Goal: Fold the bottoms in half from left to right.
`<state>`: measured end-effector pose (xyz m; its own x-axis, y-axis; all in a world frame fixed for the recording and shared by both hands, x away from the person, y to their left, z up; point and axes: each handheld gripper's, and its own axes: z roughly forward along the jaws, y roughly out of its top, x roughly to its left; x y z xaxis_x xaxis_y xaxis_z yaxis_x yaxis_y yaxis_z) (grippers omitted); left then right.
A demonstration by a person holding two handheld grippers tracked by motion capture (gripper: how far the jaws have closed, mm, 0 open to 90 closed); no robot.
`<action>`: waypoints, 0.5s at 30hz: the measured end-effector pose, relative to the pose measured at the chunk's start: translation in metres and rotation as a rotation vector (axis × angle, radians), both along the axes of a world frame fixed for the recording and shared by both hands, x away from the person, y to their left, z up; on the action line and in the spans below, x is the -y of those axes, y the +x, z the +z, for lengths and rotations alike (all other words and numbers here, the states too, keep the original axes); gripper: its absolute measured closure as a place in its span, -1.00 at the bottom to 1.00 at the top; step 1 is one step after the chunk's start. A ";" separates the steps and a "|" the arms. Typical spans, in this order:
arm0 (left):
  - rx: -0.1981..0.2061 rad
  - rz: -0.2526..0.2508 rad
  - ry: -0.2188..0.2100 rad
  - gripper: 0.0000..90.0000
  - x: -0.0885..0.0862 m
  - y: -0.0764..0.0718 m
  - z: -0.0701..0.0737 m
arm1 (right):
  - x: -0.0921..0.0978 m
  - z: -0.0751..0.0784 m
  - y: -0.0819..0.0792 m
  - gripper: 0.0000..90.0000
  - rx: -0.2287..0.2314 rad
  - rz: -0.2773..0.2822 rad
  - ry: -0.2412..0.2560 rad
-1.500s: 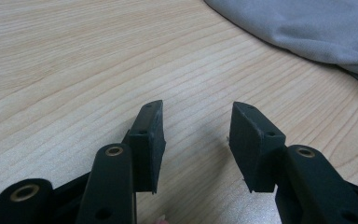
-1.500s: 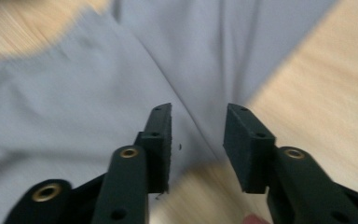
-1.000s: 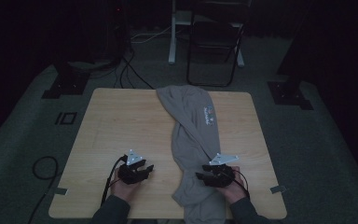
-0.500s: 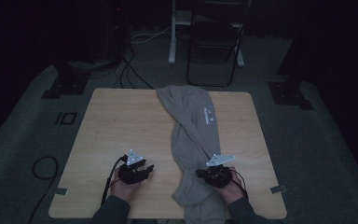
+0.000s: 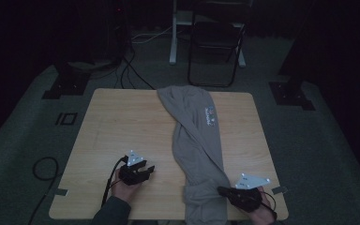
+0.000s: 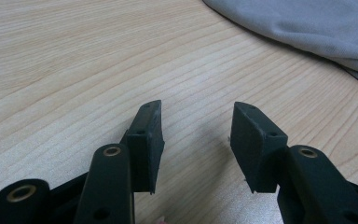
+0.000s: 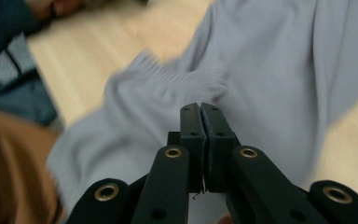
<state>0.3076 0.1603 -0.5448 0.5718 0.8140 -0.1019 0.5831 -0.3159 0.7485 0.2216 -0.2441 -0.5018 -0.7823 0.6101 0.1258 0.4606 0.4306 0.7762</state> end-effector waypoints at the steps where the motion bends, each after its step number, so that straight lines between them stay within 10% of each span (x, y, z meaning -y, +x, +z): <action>1: 0.000 0.001 -0.001 0.20 0.000 0.000 0.000 | 0.006 -0.002 -0.006 0.95 -0.012 0.004 -0.019; 7: -0.002 0.000 -0.001 0.20 0.000 0.000 0.000 | 0.023 -0.012 -0.018 0.36 -0.064 0.015 -0.041; 15: -0.003 -0.001 -0.004 0.20 -0.001 0.000 0.000 | -0.008 -0.015 0.018 0.01 -0.051 -0.016 0.032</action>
<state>0.3080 0.1608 -0.5447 0.5723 0.8130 -0.1067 0.5850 -0.3137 0.7479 0.2397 -0.2361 -0.5168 -0.7648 0.6173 0.1845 0.5063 0.3987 0.7647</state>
